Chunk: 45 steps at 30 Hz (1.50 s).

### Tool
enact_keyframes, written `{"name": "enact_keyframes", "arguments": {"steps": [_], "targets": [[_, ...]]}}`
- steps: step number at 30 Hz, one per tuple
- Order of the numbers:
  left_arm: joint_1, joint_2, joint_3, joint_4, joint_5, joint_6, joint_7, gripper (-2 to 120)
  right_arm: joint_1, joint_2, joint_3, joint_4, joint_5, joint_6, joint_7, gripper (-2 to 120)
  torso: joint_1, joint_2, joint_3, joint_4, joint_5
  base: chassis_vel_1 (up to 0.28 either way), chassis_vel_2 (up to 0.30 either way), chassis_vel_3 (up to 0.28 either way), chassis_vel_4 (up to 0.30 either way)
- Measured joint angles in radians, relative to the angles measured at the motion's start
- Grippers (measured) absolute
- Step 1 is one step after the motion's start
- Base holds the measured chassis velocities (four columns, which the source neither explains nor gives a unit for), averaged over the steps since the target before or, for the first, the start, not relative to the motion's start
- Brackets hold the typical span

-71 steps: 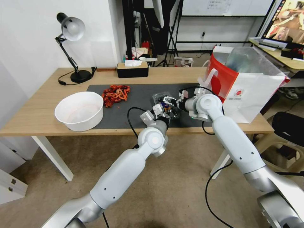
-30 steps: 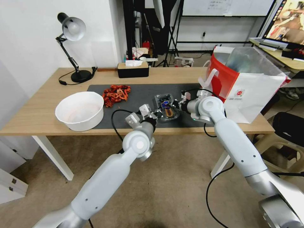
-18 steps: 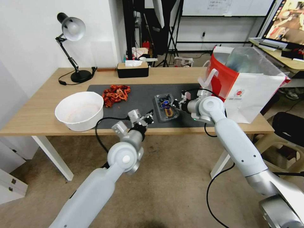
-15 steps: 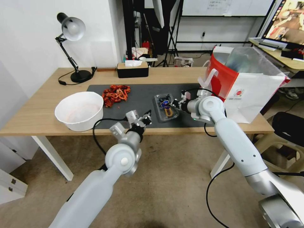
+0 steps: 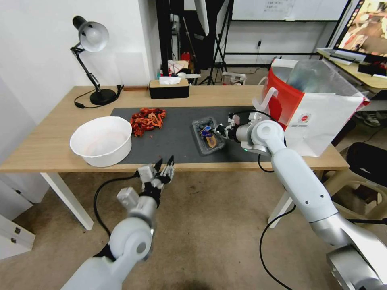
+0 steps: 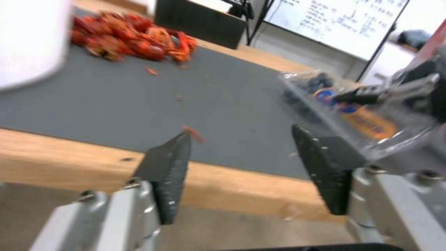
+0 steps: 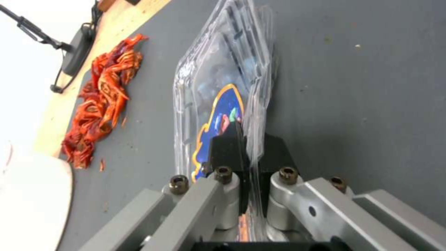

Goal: Close the takeout container lid, then place the container into the takeout bag.

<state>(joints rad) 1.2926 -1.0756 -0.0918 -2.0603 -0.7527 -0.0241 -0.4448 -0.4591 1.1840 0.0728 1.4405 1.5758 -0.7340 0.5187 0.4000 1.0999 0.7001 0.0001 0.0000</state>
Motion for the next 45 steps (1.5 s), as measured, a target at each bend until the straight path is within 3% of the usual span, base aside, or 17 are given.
{"name": "enact_keyframes", "arguments": {"steps": [9,20,27,29,31,34,37,43,45], "targets": [[0.146,0.012,-0.056,0.000,0.228,-0.072,-0.007,98,-0.005,-0.003,0.013,0.019,0.021,0.001,-0.007,0,0.000,0.000,0.000,-0.0001,0.0000,0.000,0.000,0.000,0.000],[0.190,-0.021,-0.073,0.037,0.291,-0.121,0.008,100,-0.006,-0.028,0.071,0.114,0.065,0.033,-0.035,0,0.000,0.000,0.000,-0.0001,0.0001,0.000,0.000,0.000,0.000],[0.213,-0.038,-0.083,0.054,0.316,-0.147,0.016,100,0.009,-0.075,0.126,0.231,0.011,0.119,-0.093,0,0.000,0.000,0.000,-0.0001,0.0001,0.000,0.000,0.000,0.000],[0.220,-0.052,-0.083,0.068,0.321,-0.156,0.016,100,0.021,-0.104,0.137,0.273,-0.084,0.200,-0.144,0,0.000,0.000,0.000,0.0000,0.0002,0.000,0.000,0.000,0.000],[0.220,-0.054,-0.083,0.071,0.322,-0.158,0.016,100,0.023,-0.108,0.138,0.278,-0.098,0.212,-0.149,0,0.000,0.000,0.000,0.0000,0.0002,0.000,0.000,0.000,0.000],[0.223,-0.063,-0.082,0.078,0.324,-0.165,0.016,100,0.049,-0.151,0.159,0.320,-0.193,0.316,-0.148,0,0.000,0.000,0.000,0.0000,0.0002,0.000,0.000,0.000,0.000],[0.223,-0.064,-0.083,0.079,0.320,-0.170,0.018,100,0.057,-0.170,0.167,0.325,-0.234,0.347,-0.154,0,0.000,0.000,0.000,0.0001,0.0000,0.000,0.000,0.000,0.000],[0.223,-0.066,-0.087,0.081,0.309,-0.175,0.019,100,0.069,-0.272,0.187,0.291,-0.488,0.479,-0.186,0,0.000,0.000,0.000,-0.0001,0.0004,0.000,0.000,0.000,0.000],[0.223,-0.067,-0.086,0.081,0.307,-0.175,0.019,100,0.068,-0.281,0.189,0.287,-0.503,0.486,-0.186,0,0.000,0.000,0.000,0.0000,0.0001,0.000,0.000,0.000,0.000]]}}
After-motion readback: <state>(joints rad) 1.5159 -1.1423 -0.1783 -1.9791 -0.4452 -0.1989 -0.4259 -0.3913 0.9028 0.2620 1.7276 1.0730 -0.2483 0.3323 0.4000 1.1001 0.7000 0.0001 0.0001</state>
